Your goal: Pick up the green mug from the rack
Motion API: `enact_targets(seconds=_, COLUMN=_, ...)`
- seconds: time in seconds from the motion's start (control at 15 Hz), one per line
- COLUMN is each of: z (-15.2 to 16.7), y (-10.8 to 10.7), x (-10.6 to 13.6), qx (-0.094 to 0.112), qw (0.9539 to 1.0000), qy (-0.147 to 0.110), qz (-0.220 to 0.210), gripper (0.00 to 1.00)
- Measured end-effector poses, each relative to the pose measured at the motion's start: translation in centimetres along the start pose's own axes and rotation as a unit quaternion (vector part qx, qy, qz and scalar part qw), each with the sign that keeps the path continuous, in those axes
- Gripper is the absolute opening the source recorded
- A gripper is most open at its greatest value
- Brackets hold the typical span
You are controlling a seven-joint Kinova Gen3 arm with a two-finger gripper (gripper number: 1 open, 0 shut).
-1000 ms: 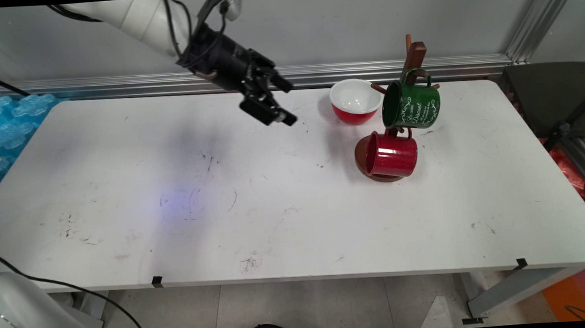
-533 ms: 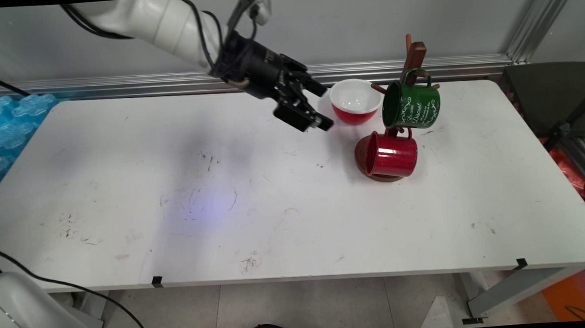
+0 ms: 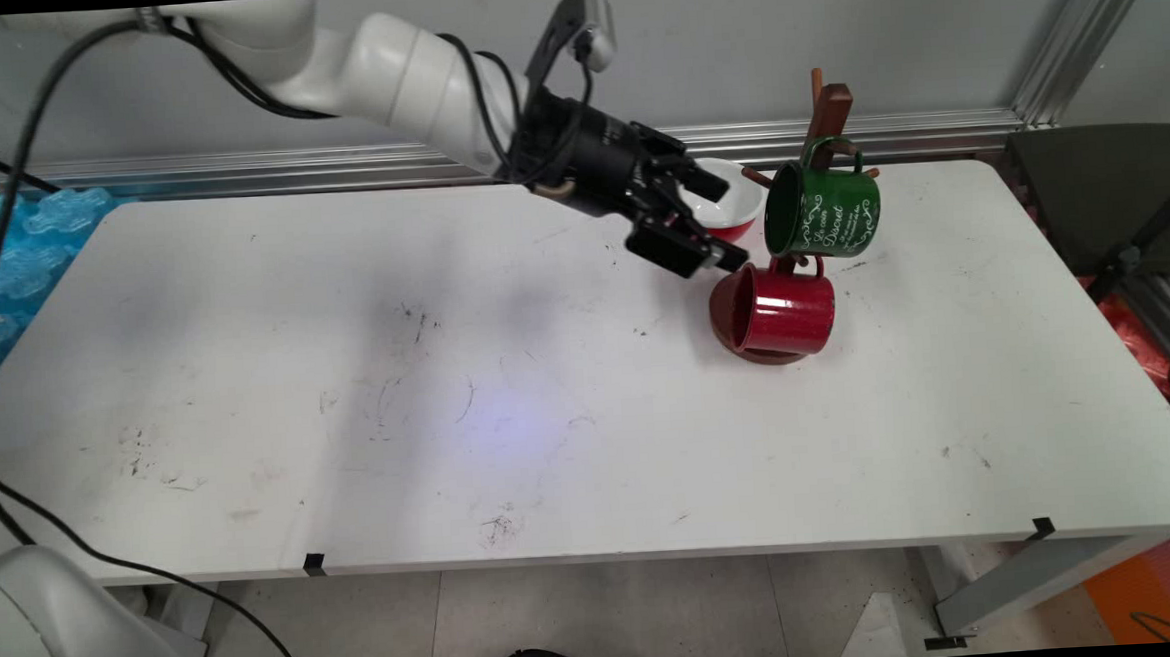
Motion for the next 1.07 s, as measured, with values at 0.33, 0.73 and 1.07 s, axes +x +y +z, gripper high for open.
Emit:
enact_targets(seconds=0.33, z=2.3, y=-0.2, x=-0.1, qx=0.000, qw=0.9998, qy=0.017, qz=0.002, gripper=1.00)
enact_targets(seconds=0.73, z=4.7, y=-0.7, x=-0.4, qx=0.002, qw=0.9996, qy=0.030, qz=0.001, gripper=1.00)
enact_targets(seconds=1.07, z=6.3, y=-1.0, x=-0.8, qx=0.003, qw=0.9995, qy=0.031, qz=-0.003, gripper=1.00)
